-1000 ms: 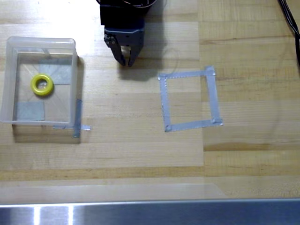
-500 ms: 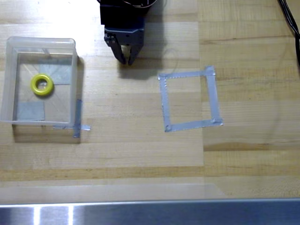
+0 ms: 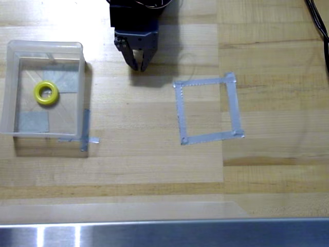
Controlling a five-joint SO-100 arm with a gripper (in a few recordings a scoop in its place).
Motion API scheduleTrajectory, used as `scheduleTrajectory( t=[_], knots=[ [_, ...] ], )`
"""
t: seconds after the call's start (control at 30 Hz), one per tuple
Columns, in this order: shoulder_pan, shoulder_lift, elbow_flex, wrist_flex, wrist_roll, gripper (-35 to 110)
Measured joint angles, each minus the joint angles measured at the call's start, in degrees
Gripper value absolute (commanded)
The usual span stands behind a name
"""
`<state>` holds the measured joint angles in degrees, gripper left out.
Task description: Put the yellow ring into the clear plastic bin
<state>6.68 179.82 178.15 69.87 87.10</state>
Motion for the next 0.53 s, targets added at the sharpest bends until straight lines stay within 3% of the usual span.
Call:
scheduleTrajectory(
  t=[0.53],
  knots=[
    [-0.4,0.0,0.0,0.0,0.0,2]
  ],
)
